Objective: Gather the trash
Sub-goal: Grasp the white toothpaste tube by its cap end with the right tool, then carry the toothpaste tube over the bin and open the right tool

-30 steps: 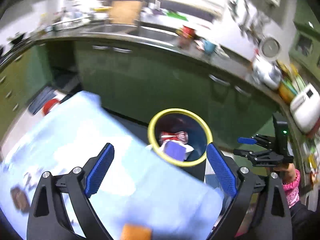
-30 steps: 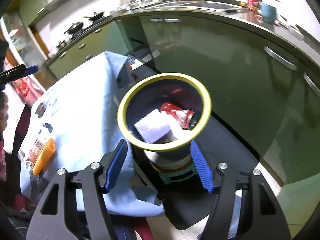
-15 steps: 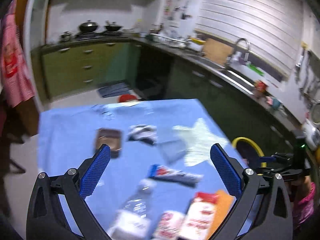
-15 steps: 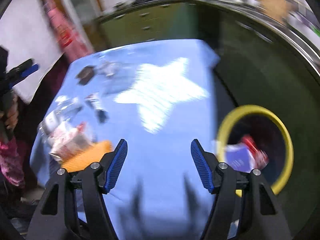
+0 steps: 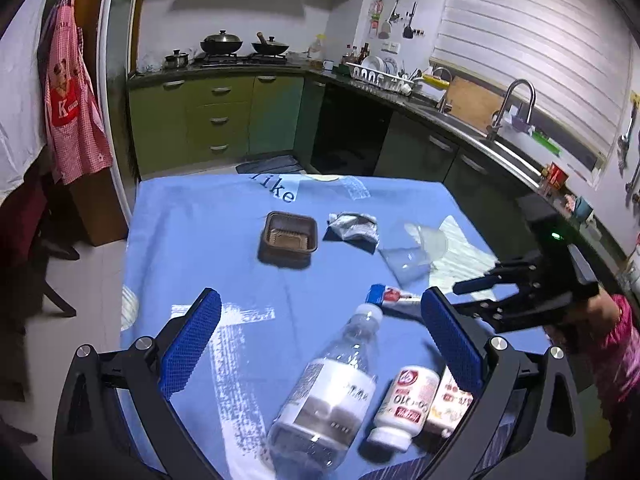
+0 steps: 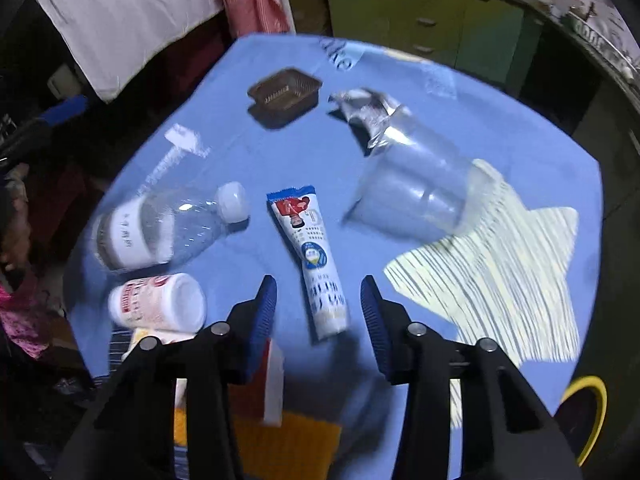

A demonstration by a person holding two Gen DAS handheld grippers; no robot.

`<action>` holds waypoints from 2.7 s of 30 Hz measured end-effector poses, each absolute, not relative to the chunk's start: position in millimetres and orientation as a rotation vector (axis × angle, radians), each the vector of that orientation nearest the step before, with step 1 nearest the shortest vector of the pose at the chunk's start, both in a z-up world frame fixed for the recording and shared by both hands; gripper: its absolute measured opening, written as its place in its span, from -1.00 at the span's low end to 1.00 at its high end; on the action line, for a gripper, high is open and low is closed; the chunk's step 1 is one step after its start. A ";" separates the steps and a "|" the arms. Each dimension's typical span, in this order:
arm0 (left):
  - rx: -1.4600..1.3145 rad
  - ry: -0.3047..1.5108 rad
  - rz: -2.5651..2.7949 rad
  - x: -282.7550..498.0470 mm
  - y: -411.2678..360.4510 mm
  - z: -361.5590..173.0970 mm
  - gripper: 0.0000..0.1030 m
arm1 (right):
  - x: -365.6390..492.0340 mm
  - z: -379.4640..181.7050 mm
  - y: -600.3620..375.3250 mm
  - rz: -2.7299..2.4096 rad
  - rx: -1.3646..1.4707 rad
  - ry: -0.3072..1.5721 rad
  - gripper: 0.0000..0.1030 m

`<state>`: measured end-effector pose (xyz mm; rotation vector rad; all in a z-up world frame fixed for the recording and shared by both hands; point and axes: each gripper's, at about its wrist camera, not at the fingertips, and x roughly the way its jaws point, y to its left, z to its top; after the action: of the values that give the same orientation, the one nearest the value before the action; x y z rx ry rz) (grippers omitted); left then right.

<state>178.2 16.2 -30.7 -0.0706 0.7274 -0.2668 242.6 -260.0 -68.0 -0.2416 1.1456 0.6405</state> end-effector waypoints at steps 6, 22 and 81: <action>-0.059 0.734 -0.276 172.2 15.2 -31.3 0.91 | 253.6 -87.1 -248.6 0.632 -0.285 1.184 -0.22; -0.053 0.739 -0.279 168.8 14.3 -31.6 0.91 | 253.9 -93.5 -229.9 0.600 -0.352 1.182 -0.76; 0.187 0.945 -0.419 194.1 -43.1 -42.0 0.91 | 111.9 -47.6 -523.5 -0.052 0.064 0.995 -0.01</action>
<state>194.1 -43.1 -42.0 0.1866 0.9455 -0.4191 111.9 -523.5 -47.6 0.0637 0.9954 -0.0518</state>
